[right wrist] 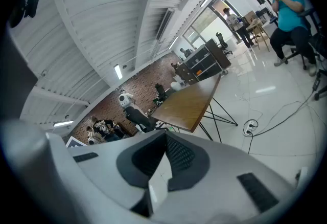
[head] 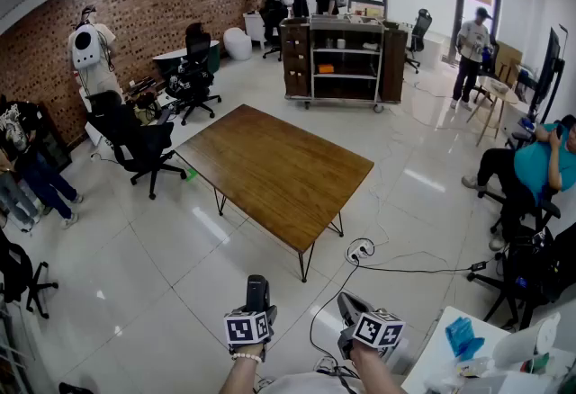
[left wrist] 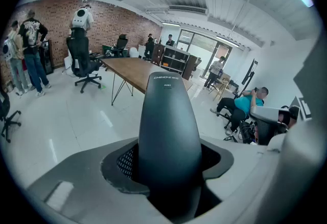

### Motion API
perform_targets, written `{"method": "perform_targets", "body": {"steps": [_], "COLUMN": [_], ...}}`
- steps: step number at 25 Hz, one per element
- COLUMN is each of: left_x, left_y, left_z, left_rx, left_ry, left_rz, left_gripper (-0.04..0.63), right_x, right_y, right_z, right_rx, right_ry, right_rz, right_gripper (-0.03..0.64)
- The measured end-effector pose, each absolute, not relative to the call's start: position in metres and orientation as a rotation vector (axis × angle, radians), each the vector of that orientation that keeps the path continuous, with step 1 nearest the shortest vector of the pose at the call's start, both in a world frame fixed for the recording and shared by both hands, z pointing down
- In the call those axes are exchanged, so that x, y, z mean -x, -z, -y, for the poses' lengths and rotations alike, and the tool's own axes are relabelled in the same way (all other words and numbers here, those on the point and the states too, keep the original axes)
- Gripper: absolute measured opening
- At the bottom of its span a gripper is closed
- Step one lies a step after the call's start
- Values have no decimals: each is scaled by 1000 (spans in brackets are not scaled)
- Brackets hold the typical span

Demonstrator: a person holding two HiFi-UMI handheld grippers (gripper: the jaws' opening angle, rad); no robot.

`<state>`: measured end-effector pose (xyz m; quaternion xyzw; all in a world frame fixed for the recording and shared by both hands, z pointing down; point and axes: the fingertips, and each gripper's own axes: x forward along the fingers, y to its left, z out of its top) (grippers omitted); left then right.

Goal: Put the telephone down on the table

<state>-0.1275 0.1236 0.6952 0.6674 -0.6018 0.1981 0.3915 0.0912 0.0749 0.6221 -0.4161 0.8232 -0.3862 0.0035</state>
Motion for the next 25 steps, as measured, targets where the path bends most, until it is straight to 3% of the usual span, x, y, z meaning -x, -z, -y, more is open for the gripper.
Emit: {"method": "perform_targets", "body": {"steps": [10,25], "left_x": [94,89], "left_y": [-693,-701], "left_z": [-95,-33], "left_rx": [-1682,-1700], "left_ry": [-492,-507], "left_rz": [1550,1514], "left_gripper": [281,281], "right_x": [-136,-140], "right_y": [-629,-637], "right_z": [-57,-11], "right_rx": [1287,1306], "right_ry": [1218,1231], "right_rz": [-2583,-2560], "right_gripper": [3,3]}}
